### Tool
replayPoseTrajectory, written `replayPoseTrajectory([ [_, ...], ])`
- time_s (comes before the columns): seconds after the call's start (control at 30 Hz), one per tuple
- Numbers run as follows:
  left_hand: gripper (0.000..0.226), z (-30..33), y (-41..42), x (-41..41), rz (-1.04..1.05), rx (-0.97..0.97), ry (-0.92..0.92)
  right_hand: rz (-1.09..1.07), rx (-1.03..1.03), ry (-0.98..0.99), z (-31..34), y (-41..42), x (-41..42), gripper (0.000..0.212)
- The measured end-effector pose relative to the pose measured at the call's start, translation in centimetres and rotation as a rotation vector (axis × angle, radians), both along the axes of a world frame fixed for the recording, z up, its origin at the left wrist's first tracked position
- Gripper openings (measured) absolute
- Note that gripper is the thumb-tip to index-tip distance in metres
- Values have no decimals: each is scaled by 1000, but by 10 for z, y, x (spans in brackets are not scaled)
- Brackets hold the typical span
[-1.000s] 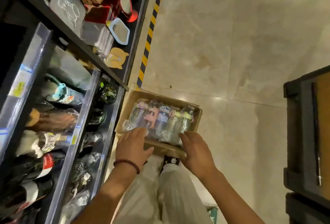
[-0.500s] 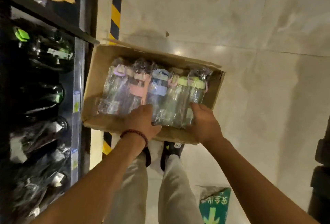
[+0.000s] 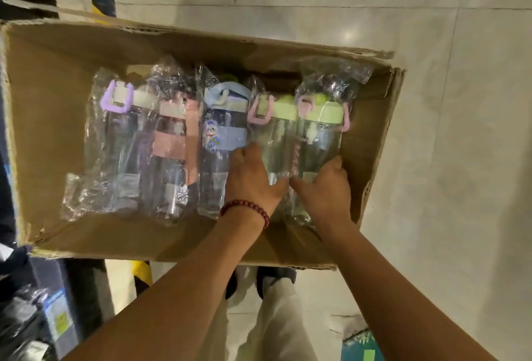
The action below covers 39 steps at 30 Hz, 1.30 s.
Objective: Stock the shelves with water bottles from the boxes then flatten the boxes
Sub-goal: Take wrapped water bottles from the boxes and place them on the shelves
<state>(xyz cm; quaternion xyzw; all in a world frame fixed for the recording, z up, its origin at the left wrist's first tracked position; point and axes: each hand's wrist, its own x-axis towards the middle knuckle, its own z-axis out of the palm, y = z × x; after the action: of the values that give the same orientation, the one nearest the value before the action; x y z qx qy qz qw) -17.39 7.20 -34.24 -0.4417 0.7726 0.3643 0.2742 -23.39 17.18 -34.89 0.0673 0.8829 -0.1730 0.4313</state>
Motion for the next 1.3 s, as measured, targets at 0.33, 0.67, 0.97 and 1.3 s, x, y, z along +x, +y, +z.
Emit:
replayPoseTrajectory([
  [0.33, 89, -32, 3, -11, 416, 274, 29, -286, -219, -88, -7, 13, -17, 66],
  [0.67, 70, -28, -28, -4, 514, 489, -46, -473, -407, -348, 7, 20, -26, 76],
  [0.97, 103, 35, -39, 19, 546, 414, 15, -383, -523, -307, 72, 12, -6, 74],
  [1.3, 74, 203, -70, 32, 664, 217, 384, -335, -561, -51, 223, -25, -2, 68],
])
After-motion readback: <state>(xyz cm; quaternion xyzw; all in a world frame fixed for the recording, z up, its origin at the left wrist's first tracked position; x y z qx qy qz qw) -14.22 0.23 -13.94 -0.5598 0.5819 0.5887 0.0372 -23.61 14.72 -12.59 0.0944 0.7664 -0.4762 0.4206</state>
